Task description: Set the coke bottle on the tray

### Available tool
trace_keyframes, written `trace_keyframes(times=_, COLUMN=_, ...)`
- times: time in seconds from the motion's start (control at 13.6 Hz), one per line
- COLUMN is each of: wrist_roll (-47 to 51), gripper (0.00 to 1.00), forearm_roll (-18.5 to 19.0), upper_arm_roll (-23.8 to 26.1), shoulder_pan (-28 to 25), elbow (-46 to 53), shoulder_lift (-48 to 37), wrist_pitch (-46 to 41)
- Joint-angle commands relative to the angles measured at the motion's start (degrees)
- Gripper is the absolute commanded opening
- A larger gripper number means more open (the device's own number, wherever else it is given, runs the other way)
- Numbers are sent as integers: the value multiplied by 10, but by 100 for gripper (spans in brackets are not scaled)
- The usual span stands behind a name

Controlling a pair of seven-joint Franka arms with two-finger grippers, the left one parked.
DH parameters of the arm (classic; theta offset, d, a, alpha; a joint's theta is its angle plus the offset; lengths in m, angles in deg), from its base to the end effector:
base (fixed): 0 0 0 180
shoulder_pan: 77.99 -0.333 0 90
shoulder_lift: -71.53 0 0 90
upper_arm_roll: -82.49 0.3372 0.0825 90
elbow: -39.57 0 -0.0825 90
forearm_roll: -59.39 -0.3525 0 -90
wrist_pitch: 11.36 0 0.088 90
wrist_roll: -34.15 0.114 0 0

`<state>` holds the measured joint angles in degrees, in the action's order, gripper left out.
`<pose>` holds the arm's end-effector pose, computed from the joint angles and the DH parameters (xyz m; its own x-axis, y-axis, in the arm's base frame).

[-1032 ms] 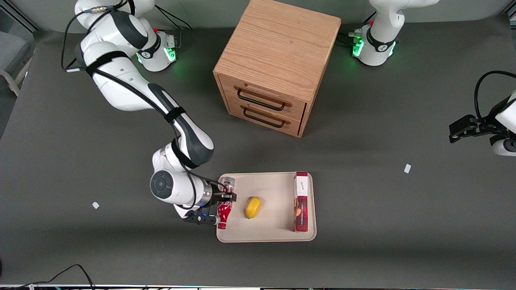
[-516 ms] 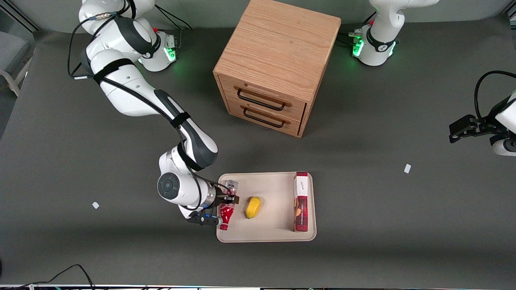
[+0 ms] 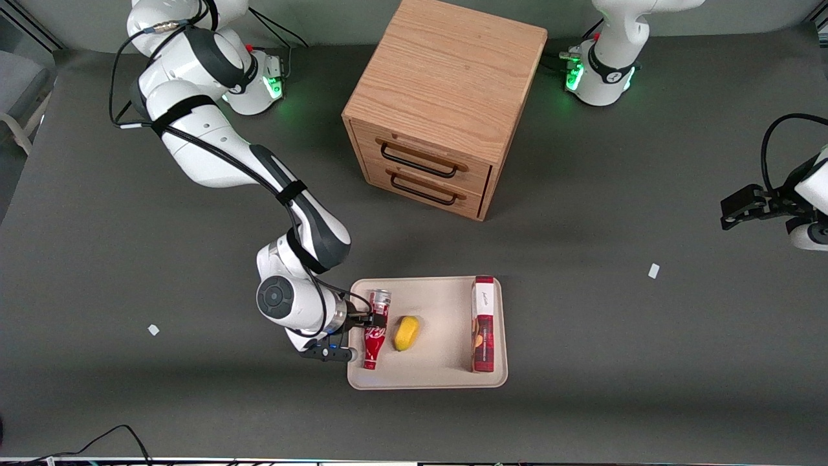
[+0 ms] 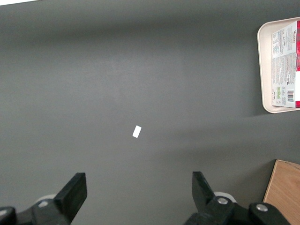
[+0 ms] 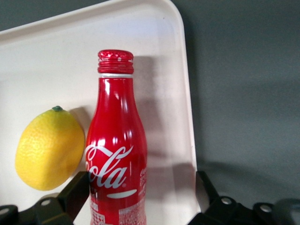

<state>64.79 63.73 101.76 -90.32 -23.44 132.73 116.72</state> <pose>0.7035 0.3200 0.2092 0.9925 -0.1185 -0.0297 -0.1221 -0.9613 -0.2468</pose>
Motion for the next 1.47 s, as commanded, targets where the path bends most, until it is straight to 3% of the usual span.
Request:
trace_keyframes(times=0.0, wrist_roll=19, gripper=100, forearm_roll=16, upper_arm_roll=1, shoulder_pan=-1, elbow=3, shoulder_lift=-9, wrist_pitch=-2)
trace_keyframes(times=0.15, wrist_roll=19, gripper=100, forearm_roll=15, upper_arm_roll=2, shoulder_pan=5, elbow=-2, shoulder_lift=-54, wrist_pitch=-28)
trace_keyframes(times=0.66, wrist_roll=6, gripper=100, forearm_roll=14, upper_arm_roll=-8, shoulder_pan=72, elbow=-5, shoulder_lift=-327, wrist_pitch=-378)
trace_keyframes(times=0.96, wrist_roll=-17, gripper=100, forearm_roll=6, upper_arm_roll=-92, shoulder_pan=77, elbow=-10, shoulder_lift=-441, wrist_pitch=-537)
trace_keyframes(times=1.11, wrist_roll=-35, gripper=100, forearm_roll=-11, upper_arm_roll=-122, shoulder_pan=81, elbow=-68, shoulder_lift=-510, wrist_pitch=-552)
trace_keyframes(times=1.25, wrist_roll=-44, gripper=100, forearm_roll=-40, upper_arm_roll=-152, shoulder_pan=81, elbow=-165, shoulder_lift=-588, wrist_pitch=-530)
trace_keyframes(times=1.4, wrist_roll=-58, gripper=100, forearm_roll=-45, upper_arm_roll=-165, shoulder_pan=81, elbow=-255, shoulder_lift=-655, wrist_pitch=-493)
